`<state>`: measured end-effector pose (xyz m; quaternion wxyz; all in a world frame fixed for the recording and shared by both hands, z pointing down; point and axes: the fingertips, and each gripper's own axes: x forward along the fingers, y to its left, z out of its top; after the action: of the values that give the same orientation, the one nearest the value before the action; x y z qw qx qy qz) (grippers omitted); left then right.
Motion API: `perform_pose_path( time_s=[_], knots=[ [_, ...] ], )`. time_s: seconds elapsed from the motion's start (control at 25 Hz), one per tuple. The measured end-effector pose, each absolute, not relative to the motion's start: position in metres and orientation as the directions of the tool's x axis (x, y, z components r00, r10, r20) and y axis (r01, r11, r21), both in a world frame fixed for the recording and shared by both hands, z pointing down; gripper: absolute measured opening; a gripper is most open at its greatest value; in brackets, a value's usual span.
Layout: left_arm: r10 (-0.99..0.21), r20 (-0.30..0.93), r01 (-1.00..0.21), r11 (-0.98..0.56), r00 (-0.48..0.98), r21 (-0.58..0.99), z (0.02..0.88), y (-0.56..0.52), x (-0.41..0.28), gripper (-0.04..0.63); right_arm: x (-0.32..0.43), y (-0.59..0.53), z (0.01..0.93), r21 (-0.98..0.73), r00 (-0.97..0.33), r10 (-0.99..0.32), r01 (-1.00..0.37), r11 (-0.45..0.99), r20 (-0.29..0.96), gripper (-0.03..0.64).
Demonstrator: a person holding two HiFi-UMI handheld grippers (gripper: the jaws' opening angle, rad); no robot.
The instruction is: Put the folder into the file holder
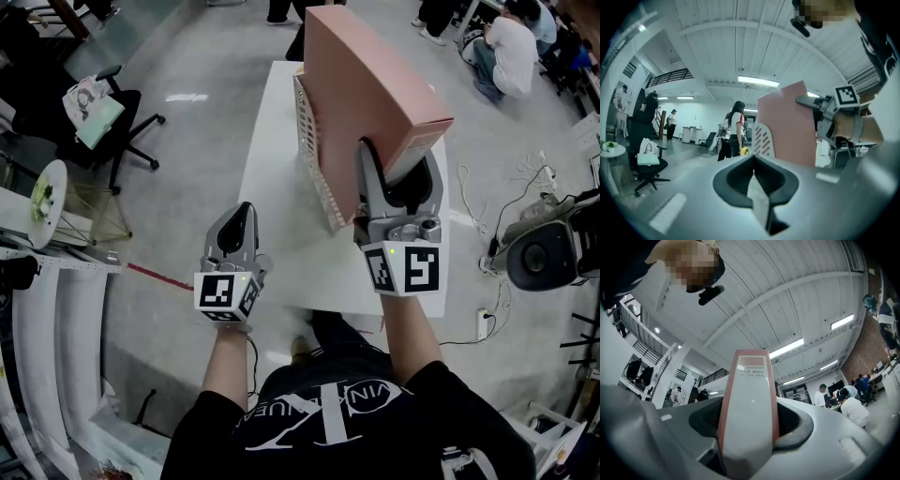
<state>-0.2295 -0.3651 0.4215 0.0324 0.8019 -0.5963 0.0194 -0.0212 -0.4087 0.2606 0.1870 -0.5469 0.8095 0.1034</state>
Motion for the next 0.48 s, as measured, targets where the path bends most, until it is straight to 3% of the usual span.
perform_pose_path(
  time_s=[0.48],
  knots=[
    [-0.951, 0.083, -0.955, -0.294, 0.296, 0.039, 0.432, -0.371, -0.225, 0.0, -0.032, -0.412, 0.293, -0.023, -0.327, -0.854, -0.93, 0.367, -0.404, 0.299]
  ],
)
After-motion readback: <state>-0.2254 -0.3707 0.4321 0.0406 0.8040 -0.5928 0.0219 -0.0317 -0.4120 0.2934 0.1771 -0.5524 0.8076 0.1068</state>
